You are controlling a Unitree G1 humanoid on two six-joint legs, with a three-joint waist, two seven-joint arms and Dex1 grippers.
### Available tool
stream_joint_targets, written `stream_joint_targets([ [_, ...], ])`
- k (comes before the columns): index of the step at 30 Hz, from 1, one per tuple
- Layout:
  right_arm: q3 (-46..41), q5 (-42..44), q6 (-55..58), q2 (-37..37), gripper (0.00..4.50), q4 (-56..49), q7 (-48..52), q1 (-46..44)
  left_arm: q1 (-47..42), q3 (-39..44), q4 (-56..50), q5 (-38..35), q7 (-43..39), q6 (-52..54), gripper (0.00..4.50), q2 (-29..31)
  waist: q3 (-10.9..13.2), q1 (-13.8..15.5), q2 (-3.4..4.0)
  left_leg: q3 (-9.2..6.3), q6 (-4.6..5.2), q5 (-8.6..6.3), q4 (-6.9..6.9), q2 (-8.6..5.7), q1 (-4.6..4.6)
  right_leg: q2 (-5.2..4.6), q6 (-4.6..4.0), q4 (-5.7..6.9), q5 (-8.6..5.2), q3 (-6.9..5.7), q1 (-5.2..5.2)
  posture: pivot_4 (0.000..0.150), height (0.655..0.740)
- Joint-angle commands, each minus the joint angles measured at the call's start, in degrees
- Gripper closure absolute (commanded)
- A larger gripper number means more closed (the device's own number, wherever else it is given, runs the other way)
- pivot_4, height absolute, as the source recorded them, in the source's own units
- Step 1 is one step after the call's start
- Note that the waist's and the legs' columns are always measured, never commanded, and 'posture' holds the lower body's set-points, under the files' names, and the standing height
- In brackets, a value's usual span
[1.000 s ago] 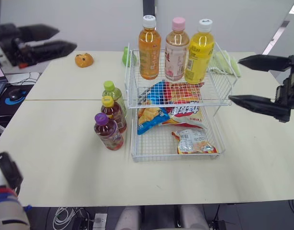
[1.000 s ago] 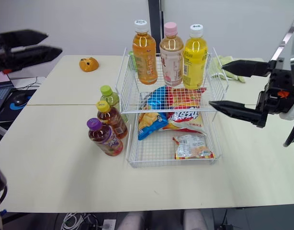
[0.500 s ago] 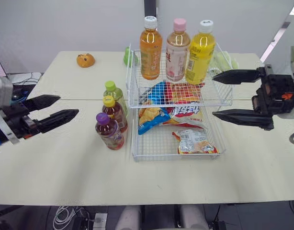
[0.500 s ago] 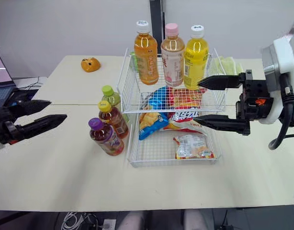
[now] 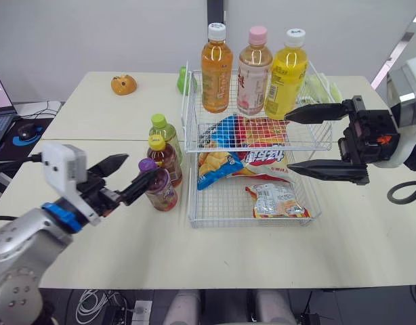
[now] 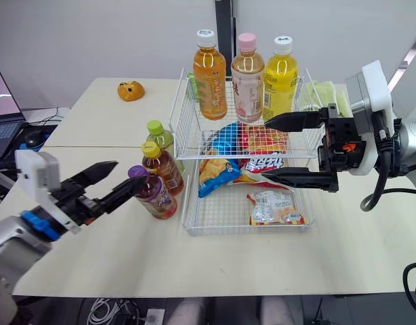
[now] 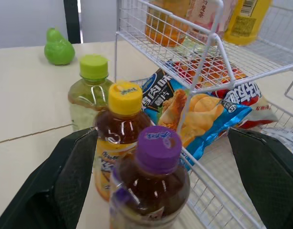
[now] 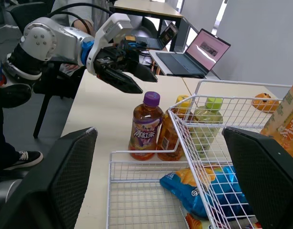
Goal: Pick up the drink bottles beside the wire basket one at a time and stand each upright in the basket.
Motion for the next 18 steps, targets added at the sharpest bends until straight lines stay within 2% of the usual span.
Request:
stream_joint_targets([
  [1, -2.4, 0.9, 0.7, -1.1, 0.00, -0.6, 0.4, -0.5, -0.7, -4.6, -2.4, 1.3, 6.6, -3.0, 0.02, -1.8, 0.0, 0.2, 0.00, 0.00, 0.00, 0.00, 0.00, 0.00, 0.00, 0.01, 0.00, 0.00, 0.00, 0.00, 0.00, 0.150, 0.7400],
  [7, -2.8, 1.6, 1.5, -0.9, 0.00, -1.2, 0.2, -0.9, -1.1, -12.6, -1.5, 6.4, 13.6, -6.3, 0.02, -2.0, 0.0, 0.2, 0.00, 0.03, 0.00, 0.00, -0.01, 0.00, 0.00, 0.08, 0.00, -0.02, 0.00, 0.02, 0.01, 0.150, 0.7400],
  [14, -2.7, 1.6, 2.2, -0.7, 0.00, -1.2, -0.5, -2.2, -0.6, -18.8, 0.4, 10.0, 15.9, -9.9, 0.02, -1.7, 0.0, 0.3, 0.00, 0.03, 0.00, 0.00, -0.02, 0.00, -0.01, 0.09, 0.00, -0.04, 0.00, 0.01, 0.01, 0.150, 0.7400],
  [15, -2.6, 1.5, 2.2, -0.6, 0.00, -1.2, -0.6, -2.3, -0.5, -19.4, 0.6, 10.5, 15.9, -10.4, 0.41, -1.5, 0.0, 0.3, 0.00, 0.03, 0.00, 0.00, -0.02, 0.01, -0.01, 0.09, 0.00, -0.04, 0.00, 0.01, 0.01, 0.150, 0.7400],
  [18, -2.5, 1.5, 2.5, -0.6, 0.00, -1.2, -1.0, -2.6, -0.1, -20.2, 1.2, 11.8, 16.3, -11.3, 1.19, -1.2, 0.0, 0.3, 0.00, 0.02, 0.00, 0.00, -0.02, 0.02, -0.01, 0.11, 0.00, -0.07, 0.00, 0.00, 0.02, 0.150, 0.7400],
])
